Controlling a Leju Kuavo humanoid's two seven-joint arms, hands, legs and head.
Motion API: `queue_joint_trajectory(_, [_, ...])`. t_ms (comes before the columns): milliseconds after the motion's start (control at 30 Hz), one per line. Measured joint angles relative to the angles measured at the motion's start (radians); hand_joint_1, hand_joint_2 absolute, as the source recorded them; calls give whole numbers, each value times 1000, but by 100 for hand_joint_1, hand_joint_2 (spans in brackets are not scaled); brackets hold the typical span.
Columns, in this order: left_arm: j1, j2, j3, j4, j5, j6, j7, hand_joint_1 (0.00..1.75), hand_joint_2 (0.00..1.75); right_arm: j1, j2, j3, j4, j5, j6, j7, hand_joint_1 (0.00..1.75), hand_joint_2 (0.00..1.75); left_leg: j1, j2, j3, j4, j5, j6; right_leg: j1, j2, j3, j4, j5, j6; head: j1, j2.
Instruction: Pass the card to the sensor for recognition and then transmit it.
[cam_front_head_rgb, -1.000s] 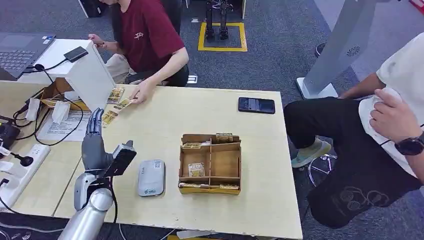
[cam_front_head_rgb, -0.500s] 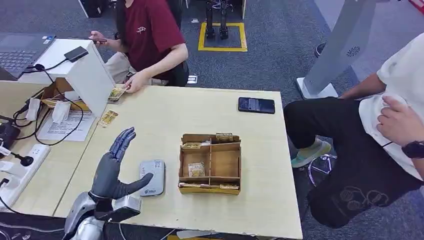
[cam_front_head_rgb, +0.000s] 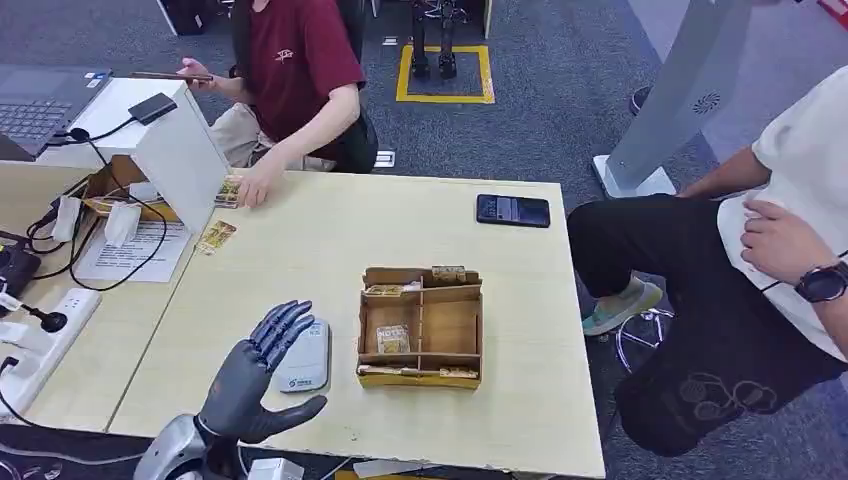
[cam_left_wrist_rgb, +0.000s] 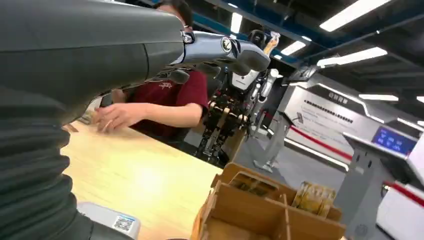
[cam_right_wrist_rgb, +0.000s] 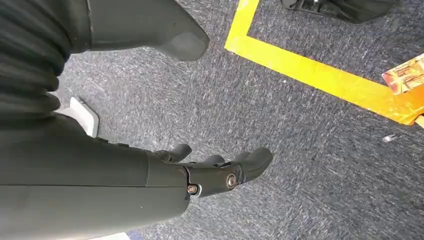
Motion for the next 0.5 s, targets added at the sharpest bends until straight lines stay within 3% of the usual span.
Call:
queue_joint_trajectory(300, [-22, 36, -87, 37, -139, 11, 53, 0, 175, -4, 0, 0, 0, 5, 6, 3, 0, 175, 0, 0, 0, 0, 0, 0, 0, 0, 0, 0, 0, 0, 0, 0])
queue_joint_trajectory(500, [-65, 41, -132, 85, -261, 97, 172, 0, 175, -6, 0, 0, 0, 6, 7, 3, 0, 175, 0, 0, 0, 0, 0, 0, 0, 0, 0, 0, 0, 0, 0, 0])
